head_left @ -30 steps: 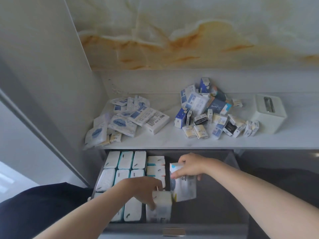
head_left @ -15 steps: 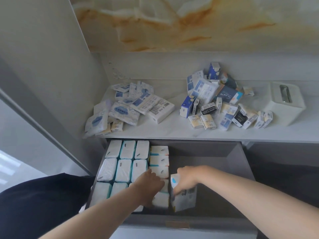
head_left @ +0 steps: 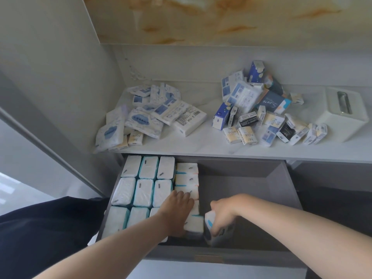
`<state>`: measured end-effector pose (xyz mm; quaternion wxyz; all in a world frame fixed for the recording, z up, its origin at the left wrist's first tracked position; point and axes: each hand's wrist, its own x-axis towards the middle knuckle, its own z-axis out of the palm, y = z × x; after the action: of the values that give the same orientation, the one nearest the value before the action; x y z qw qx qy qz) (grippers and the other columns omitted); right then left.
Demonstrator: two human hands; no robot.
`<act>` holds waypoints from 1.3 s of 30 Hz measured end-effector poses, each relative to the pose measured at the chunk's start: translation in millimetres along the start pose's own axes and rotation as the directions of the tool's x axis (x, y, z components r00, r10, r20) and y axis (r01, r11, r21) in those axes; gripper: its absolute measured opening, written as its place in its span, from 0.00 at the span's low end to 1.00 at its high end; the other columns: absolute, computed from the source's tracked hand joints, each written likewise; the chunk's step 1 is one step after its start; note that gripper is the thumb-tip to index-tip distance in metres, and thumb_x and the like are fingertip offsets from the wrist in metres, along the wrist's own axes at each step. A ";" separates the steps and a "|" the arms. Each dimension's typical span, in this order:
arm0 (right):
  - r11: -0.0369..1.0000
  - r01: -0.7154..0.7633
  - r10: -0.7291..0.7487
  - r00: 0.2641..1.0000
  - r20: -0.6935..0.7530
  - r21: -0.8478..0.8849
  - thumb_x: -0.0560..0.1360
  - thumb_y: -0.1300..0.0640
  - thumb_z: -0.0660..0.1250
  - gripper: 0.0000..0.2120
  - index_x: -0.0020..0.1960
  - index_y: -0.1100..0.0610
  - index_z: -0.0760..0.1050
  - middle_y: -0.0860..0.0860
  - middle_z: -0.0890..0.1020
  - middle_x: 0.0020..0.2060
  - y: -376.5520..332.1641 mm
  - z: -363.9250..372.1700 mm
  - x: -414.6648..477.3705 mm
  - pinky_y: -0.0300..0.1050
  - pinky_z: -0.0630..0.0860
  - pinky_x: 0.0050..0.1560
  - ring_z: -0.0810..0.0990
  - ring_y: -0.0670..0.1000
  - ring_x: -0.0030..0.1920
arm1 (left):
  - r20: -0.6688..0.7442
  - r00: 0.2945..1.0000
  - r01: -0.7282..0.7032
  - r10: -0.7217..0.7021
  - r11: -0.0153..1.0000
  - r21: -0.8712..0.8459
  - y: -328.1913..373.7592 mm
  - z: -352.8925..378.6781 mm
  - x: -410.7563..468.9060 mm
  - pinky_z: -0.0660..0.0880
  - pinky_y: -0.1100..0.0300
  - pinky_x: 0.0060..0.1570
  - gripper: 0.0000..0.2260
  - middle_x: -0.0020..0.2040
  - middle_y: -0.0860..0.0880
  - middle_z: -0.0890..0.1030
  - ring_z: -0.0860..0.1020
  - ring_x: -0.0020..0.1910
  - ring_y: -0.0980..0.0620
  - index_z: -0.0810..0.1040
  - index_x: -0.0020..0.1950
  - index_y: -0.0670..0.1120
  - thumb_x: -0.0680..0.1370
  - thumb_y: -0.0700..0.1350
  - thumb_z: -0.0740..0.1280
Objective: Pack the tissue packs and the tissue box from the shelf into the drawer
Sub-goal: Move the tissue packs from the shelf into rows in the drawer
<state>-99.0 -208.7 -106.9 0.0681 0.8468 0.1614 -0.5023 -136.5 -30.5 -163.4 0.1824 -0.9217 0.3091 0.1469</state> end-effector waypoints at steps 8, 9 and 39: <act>0.987 0.134 -0.136 0.990 0.024 0.085 0.65 0.36 0.75 0.27 0.55 0.49 0.70 0.49 0.78 0.55 0.4 -5.5 -7.9 0.49 0.80 0.48 0.79 0.53 0.53 | 0.017 0.997 0.078 -0.077 0.990 -0.114 -7.1 -3.0 0.9 0.66 0.49 0.64 0.31 0.61 0.42 0.71 0.71 0.58 0.43 0.67 0.66 0.42 0.72 0.62 0.68; 0.986 0.142 -0.144 0.989 0.023 0.090 0.64 0.36 0.75 0.25 0.52 0.47 0.70 0.48 0.78 0.53 1.6 -6.8 -7.0 0.50 0.82 0.48 0.80 0.53 0.52 | 0.013 0.996 0.085 -0.084 0.989 -0.118 -6.9 -3.4 0.9 0.66 0.50 0.64 0.31 0.61 0.42 0.71 0.71 0.59 0.43 0.67 0.66 0.42 0.72 0.61 0.67; 0.972 -0.138 0.152 0.986 -0.064 0.192 0.76 0.42 0.62 0.18 0.52 0.57 0.73 0.53 0.72 0.36 -2.3 -14.0 -27.8 0.43 0.68 0.29 0.71 0.52 0.31 | 0.201 0.968 0.196 -0.149 0.950 -0.242 23.3 -29.0 2.7 0.73 0.54 0.44 0.29 0.57 0.43 0.79 0.80 0.52 0.43 0.66 0.66 0.43 0.75 0.61 0.66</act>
<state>-100.5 -208.3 -75.8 0.0185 0.8781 0.0538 -0.4752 -144.3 -61.5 -144.4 0.0993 -0.9441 0.1872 0.2524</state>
